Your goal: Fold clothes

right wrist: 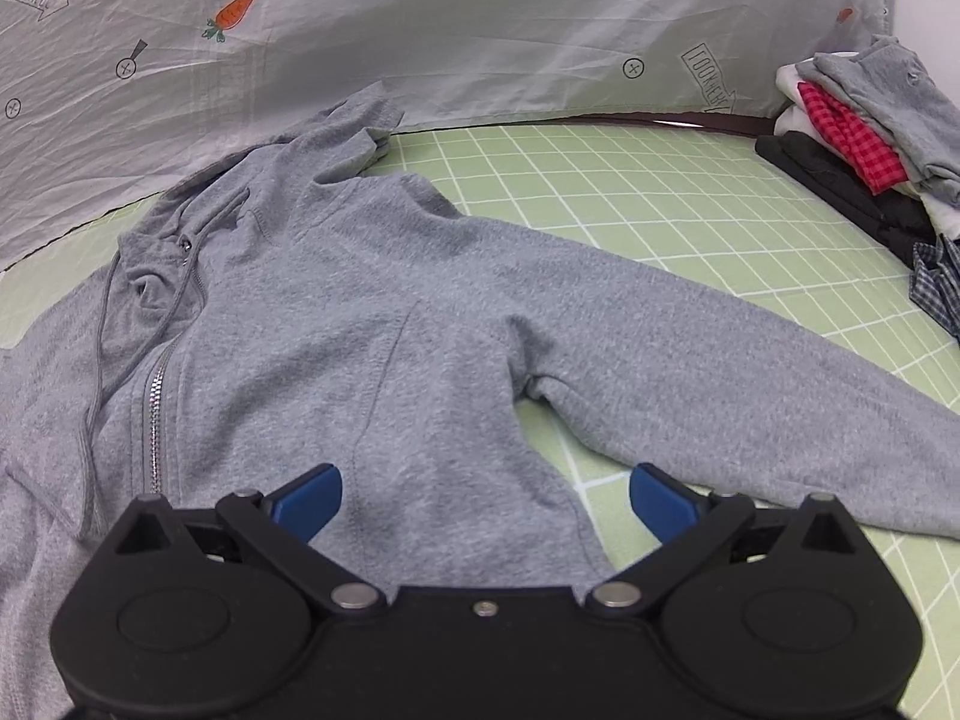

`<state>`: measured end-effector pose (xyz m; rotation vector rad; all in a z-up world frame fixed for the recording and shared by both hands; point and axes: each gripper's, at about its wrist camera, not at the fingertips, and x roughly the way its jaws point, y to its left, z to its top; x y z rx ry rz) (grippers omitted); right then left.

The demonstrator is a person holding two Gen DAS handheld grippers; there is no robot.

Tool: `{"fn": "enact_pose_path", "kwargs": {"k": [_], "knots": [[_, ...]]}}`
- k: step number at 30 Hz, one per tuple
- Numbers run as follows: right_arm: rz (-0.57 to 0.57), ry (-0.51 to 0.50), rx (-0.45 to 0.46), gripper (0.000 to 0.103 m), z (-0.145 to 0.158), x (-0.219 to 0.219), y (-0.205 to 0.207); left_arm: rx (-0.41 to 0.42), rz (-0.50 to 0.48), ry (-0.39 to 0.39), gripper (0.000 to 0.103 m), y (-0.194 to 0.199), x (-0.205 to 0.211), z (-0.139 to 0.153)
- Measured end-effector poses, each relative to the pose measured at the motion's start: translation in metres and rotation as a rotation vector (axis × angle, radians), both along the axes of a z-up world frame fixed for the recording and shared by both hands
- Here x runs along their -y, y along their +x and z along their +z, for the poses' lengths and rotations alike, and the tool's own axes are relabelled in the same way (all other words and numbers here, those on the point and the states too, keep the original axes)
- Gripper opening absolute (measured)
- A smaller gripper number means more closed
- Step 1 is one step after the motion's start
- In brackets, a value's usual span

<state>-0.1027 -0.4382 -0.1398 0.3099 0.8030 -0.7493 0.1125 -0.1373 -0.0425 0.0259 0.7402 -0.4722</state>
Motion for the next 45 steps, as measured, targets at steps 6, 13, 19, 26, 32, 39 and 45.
{"fn": "enact_pose_path", "kwargs": {"k": [6, 13, 19, 26, 32, 39, 45], "knots": [[0.031, -0.041, 0.011, 0.103, 0.011, 0.002, 0.003, -0.007, -0.017, 0.181, 0.086, -0.005, 0.018, -0.022], [0.089, -0.095, 0.005, 0.103, 0.019, -0.018, 0.033, -0.137, 0.129, 0.266, 0.089, 0.008, -0.031, -0.054], [0.156, -0.107, 0.036, 0.103, 0.027, -0.052, 0.068, -0.240, 0.232, 0.299, 0.089, 0.017, -0.069, -0.080], [0.271, -0.074, 0.088, 0.101, 0.040, -0.089, 0.123, -0.282, 0.241, 0.297, 0.093, 0.027, -0.081, -0.094], [0.403, 0.014, 0.104, 0.083, 0.038, -0.125, 0.151, -0.328, 0.259, 0.262, 0.103, 0.033, -0.089, -0.103], [0.469, 0.161, 0.079, 0.052, 0.020, -0.142, 0.167, -0.329, 0.262, 0.250, 0.103, 0.033, -0.091, -0.105], [0.483, 0.228, 0.065, 0.045, 0.011, -0.147, 0.168, -0.325, 0.263, 0.248, 0.103, 0.034, -0.093, -0.105]]}}
